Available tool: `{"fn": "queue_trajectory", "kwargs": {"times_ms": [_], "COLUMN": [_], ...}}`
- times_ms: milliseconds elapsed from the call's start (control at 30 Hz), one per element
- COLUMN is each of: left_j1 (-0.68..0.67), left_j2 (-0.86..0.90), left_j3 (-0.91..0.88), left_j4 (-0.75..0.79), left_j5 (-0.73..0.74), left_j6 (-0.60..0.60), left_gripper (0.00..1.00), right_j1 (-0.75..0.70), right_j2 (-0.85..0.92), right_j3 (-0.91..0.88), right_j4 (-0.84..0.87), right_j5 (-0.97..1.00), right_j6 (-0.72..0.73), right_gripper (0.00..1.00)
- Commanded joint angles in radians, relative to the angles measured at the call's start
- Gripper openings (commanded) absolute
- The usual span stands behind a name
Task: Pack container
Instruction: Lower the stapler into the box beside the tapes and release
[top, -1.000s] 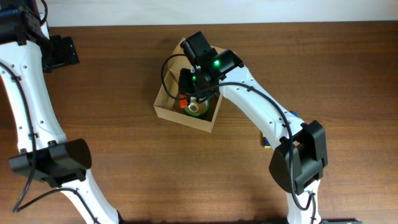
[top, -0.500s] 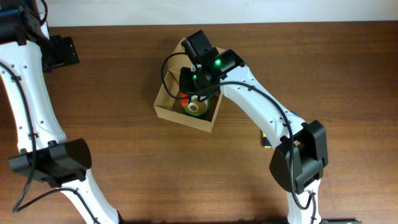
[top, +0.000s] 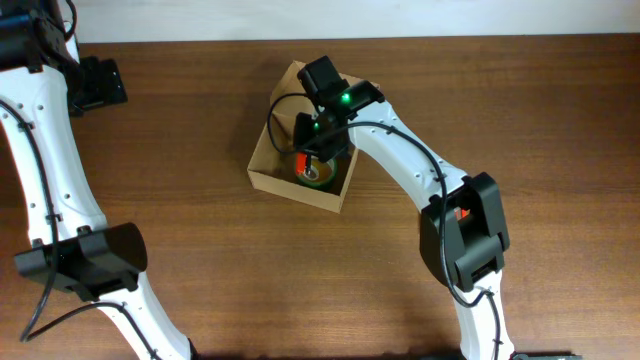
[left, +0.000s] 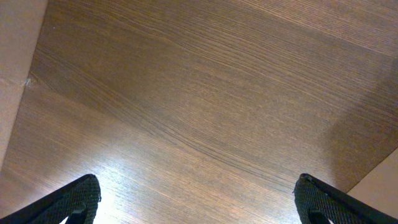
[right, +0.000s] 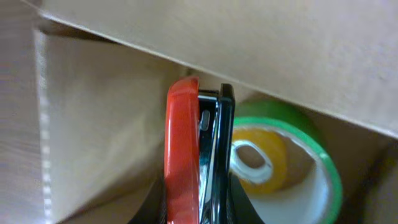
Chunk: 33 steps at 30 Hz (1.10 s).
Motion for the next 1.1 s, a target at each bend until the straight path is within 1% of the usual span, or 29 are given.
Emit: {"fn": "queue_trajectory", "kwargs": {"times_ms": [0,167,467,1067], "left_j1": [0.003,0.003,0.003,0.003], "left_j2": [-0.019,-0.019,-0.019,-0.019], "left_j3": [0.012,0.012,0.012,0.012], "left_j4": [0.002,0.002,0.002,0.002], "left_j5": [0.01,0.01,0.01,0.01], "left_j6": [0.009,0.009,0.009,0.009], "left_gripper": [0.99,0.99,0.99,0.99], "right_j1": [0.013,0.025,0.064,0.08], "right_j2": [-0.006,-0.006,-0.006,0.067], "right_j3": [0.026,0.028,0.028,0.028], "right_j4": [0.032,0.06,0.097,0.111], "right_j5": [-0.081,-0.117,-0.117,-0.067], "right_j6": [-0.009,-0.013,-0.016,-0.015], "right_gripper": [0.04,0.04,0.04,0.04]}}
